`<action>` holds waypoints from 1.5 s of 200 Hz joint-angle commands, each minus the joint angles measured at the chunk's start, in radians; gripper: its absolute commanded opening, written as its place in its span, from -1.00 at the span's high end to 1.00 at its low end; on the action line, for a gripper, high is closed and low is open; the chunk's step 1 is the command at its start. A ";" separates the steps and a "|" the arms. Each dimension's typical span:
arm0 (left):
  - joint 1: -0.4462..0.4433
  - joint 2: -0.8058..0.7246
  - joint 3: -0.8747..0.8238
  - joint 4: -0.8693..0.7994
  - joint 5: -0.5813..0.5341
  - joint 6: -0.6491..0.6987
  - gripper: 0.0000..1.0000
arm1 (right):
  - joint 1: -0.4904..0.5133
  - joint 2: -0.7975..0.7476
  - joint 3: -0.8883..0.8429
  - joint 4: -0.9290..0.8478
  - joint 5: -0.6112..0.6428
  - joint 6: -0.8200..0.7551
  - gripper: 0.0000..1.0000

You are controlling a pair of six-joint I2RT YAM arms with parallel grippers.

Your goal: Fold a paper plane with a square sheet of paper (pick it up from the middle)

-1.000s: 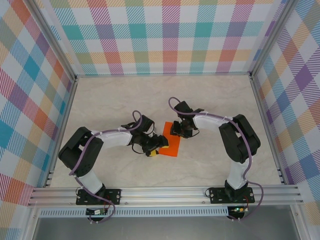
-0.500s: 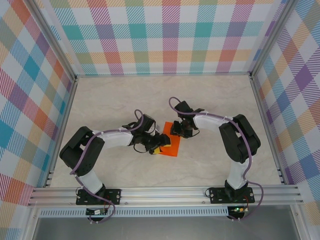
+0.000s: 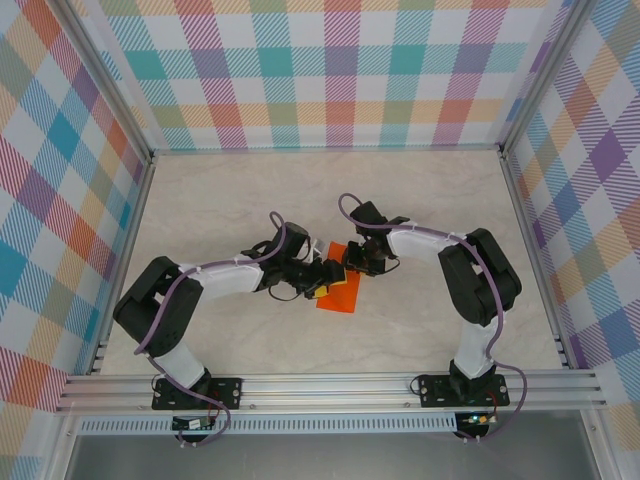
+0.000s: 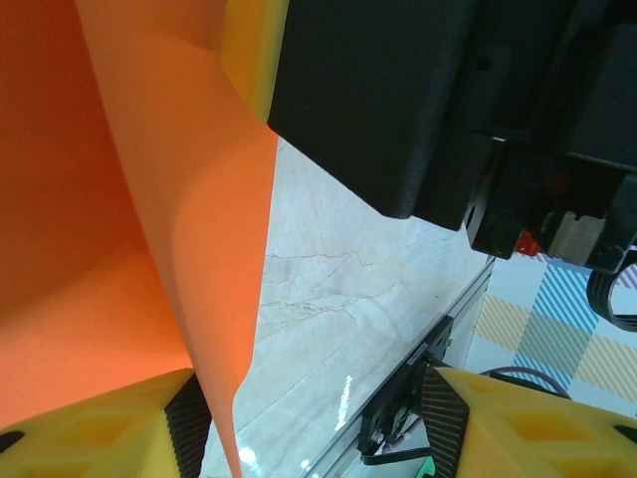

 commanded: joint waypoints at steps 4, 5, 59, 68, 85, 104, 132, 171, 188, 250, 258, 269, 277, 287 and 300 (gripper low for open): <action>-0.006 0.030 0.009 0.056 0.034 -0.009 -0.14 | -0.002 0.028 -0.002 -0.004 -0.038 0.001 0.25; -0.006 0.031 0.009 0.060 0.036 -0.011 -0.14 | -0.002 0.027 -0.002 -0.003 -0.037 0.001 0.25; -0.006 0.018 -0.010 0.160 0.078 -0.037 -0.08 | -0.004 0.038 0.009 -0.010 -0.053 0.007 0.27; -0.006 0.025 -0.006 0.163 0.075 -0.038 -0.08 | -0.005 0.038 0.010 -0.009 -0.057 0.010 0.27; -0.006 0.047 0.005 0.171 0.071 -0.038 -0.09 | -0.010 0.031 0.010 -0.005 -0.079 0.015 0.28; -0.006 0.079 0.015 0.181 0.065 -0.045 -0.13 | -0.019 0.003 0.010 0.006 -0.115 0.020 0.28; -0.006 0.111 0.027 0.200 0.056 -0.050 -0.15 | -0.050 -0.078 -0.005 0.033 -0.201 0.022 0.24; -0.005 0.133 0.031 0.196 0.033 -0.050 -0.10 | -0.109 -0.202 -0.091 0.061 -0.288 0.026 0.24; -0.004 0.135 0.024 0.189 0.013 -0.054 -0.04 | -0.119 -0.249 -0.149 0.063 -0.309 0.010 0.28; -0.001 0.128 0.006 0.182 -0.029 -0.060 0.34 | -0.121 -0.353 -0.379 0.244 -0.472 0.056 0.31; -0.002 0.128 0.008 0.183 -0.031 -0.061 0.35 | -0.119 -0.357 -0.396 0.270 -0.484 0.066 0.29; -0.003 0.131 0.007 0.184 -0.033 -0.063 0.38 | -0.119 -0.354 -0.411 0.302 -0.498 0.080 0.27; -0.002 0.132 0.009 0.186 -0.031 -0.063 0.39 | -0.119 -0.348 -0.414 0.316 -0.502 0.085 0.27; -0.002 0.133 0.010 0.186 -0.030 -0.066 0.41 | -0.118 -0.338 -0.415 0.321 -0.499 0.087 0.27; -0.002 0.133 0.013 0.184 -0.030 -0.065 0.41 | -0.119 -0.323 -0.410 0.332 -0.498 0.089 0.29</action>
